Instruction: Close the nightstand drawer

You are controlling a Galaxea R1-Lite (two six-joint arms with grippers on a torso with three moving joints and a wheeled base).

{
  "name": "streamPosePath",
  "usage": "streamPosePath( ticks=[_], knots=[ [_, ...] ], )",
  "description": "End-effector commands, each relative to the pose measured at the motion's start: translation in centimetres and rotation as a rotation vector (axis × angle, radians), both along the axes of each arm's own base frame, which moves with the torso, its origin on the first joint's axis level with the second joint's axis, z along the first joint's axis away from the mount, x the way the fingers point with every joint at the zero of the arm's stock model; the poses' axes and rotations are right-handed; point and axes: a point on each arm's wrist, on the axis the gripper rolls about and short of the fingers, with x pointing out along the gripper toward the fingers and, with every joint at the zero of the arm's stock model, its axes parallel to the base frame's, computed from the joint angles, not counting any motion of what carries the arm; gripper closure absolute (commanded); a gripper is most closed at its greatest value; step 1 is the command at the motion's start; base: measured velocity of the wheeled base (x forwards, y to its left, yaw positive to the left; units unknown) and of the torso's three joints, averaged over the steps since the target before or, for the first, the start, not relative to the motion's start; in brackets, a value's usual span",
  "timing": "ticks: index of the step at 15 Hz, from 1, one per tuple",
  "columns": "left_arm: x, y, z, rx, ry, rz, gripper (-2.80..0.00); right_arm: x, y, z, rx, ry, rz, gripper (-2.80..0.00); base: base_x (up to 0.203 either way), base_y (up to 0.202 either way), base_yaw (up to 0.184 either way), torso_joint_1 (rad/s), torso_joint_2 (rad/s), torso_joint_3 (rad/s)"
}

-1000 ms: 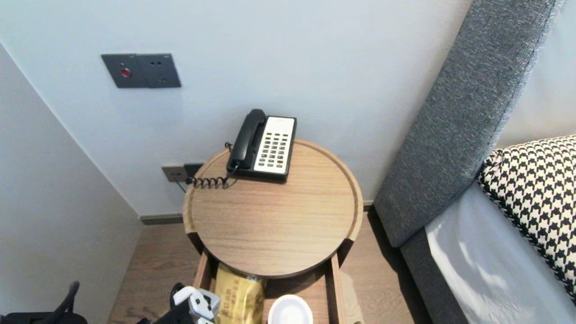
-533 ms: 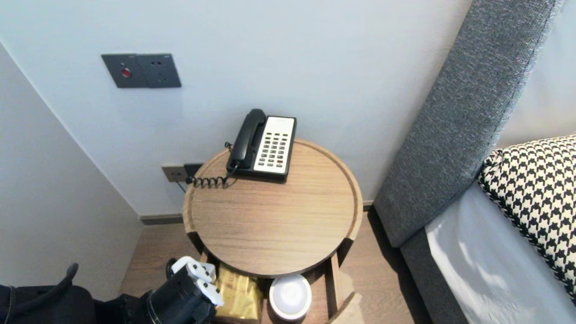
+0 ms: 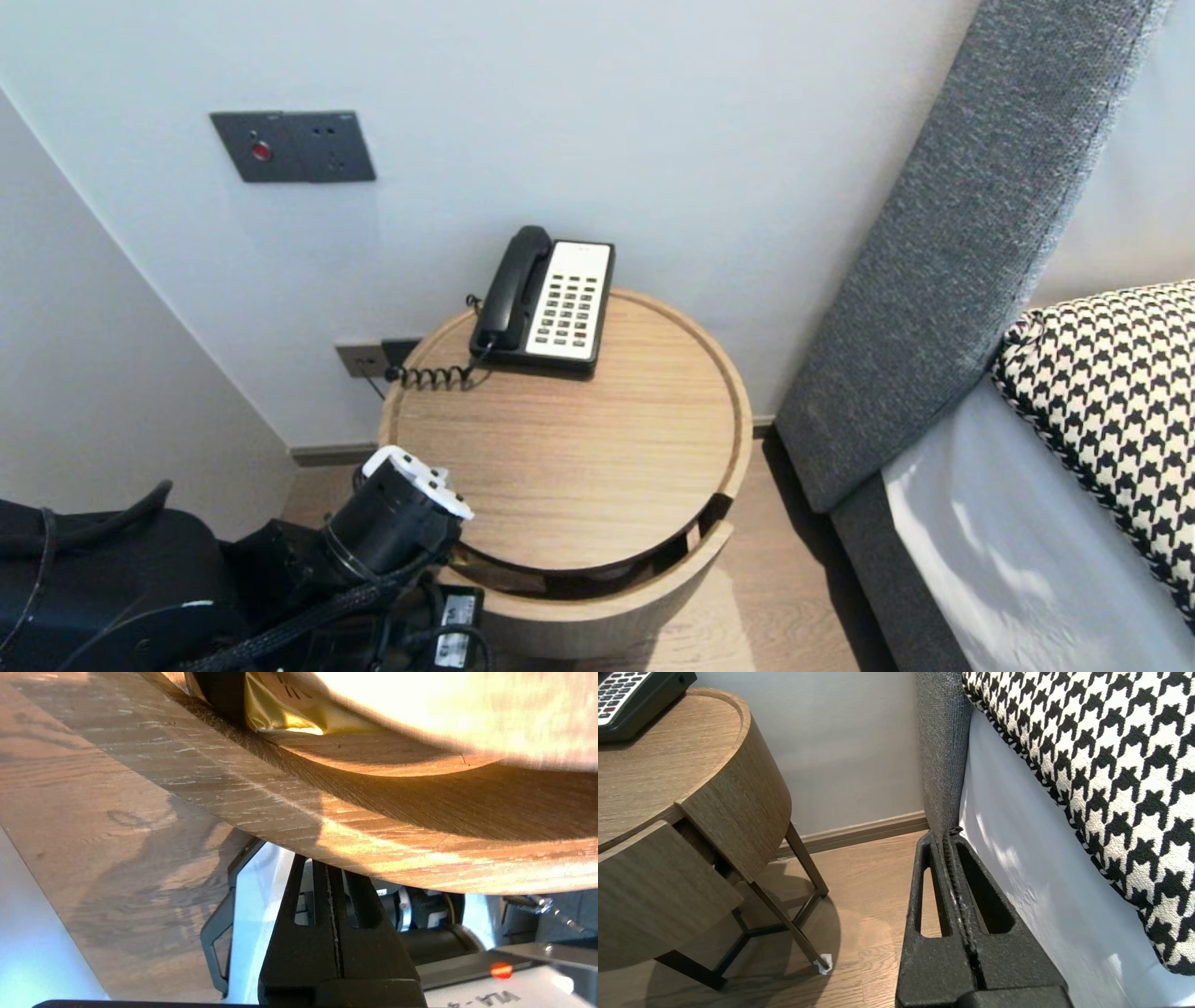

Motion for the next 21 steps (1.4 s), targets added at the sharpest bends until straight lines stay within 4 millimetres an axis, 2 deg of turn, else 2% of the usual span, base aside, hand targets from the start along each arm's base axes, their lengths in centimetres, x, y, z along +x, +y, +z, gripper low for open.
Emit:
streamPosePath(
  ticks=[1, 8, 13, 15, 21],
  knots=[
    [1.0, -0.5, 0.1, -0.013, -0.012, 0.020, 0.00, 0.2, 0.0, -0.7, 0.001, 0.027, 0.000, 0.00, 0.000, 0.000, 0.000, 0.000, 0.00, 0.000],
    [1.1, 0.1, 0.8, -0.036, -0.035, 0.039, 0.00, 0.2, 0.0, -0.7, 0.001, 0.027, 0.000, 0.00, 0.000, 0.000, 0.000, 0.000, 0.00, 0.000],
    [-1.9, 3.1, 1.8, -0.056, -0.061, 0.036, 0.00, 0.2, 0.0, -0.7, 0.001, 0.027, 0.000, 0.00, 0.000, 0.000, 0.000, 0.000, 0.00, 0.000],
    [-3.1, 5.3, 2.2, -0.053, -0.083, 0.077, 0.00, 0.2, 0.0, -0.7, 0.001, 0.027, 0.000, 0.00, 0.000, 0.000, 0.000, 0.000, 0.00, 0.000],
    [-6.0, 14.7, 2.7, 0.033, -0.181, 0.399, 0.00, 0.2, 0.0, -0.7, 0.001, 0.027, 0.000, 0.00, 0.000, 0.000, 0.000, 0.000, 0.00, 0.000]
  ],
)
